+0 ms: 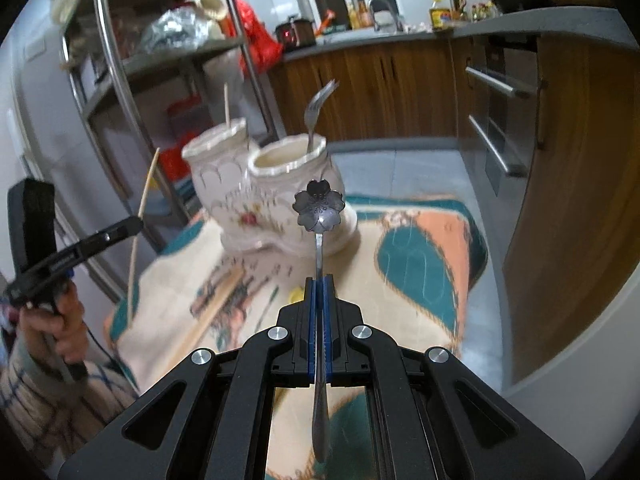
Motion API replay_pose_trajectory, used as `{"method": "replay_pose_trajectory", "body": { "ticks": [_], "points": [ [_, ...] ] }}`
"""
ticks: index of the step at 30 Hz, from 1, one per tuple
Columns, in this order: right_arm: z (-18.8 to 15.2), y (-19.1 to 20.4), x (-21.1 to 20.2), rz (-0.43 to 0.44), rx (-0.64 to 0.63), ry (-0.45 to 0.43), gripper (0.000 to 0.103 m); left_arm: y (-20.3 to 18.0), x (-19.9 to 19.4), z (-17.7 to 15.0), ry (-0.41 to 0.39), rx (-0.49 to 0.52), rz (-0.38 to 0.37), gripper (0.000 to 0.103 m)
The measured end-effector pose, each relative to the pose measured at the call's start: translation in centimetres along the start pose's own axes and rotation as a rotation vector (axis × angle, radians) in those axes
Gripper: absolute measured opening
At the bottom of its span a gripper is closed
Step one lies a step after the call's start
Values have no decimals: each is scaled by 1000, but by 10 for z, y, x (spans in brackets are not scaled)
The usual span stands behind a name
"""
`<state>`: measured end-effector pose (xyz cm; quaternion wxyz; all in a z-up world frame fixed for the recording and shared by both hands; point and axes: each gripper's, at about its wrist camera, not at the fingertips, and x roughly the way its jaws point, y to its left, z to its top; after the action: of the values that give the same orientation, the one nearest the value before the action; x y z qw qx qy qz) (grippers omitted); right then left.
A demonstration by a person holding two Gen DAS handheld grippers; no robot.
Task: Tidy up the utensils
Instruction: 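Carry the chopstick and spoon up over the holder pots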
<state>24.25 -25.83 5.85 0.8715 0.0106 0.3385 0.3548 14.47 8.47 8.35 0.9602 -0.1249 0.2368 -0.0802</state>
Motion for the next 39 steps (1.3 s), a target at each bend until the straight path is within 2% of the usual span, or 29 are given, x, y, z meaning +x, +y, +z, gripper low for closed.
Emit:
{"method": "replay_pose_trajectory", "body": {
  "ticks": [3,11,20,30,39],
  "points": [
    [7,-1,-3,4,15,-76,4,-4,1,8,-76,12,-9,4],
    [31,-9,1,54,81,-245,4,-3,14,25,-202,-10,-19,4],
    [51,-4,12,79,75,-335,4,6,22,42,-278,-47,-41,4],
    [96,18,16,134,42,-440,4,8,27,82,-396,-78,-53,4],
    [109,17,30,164,59,-465,4,6,44,92,-434,-95,-60,4]
  ]
}}
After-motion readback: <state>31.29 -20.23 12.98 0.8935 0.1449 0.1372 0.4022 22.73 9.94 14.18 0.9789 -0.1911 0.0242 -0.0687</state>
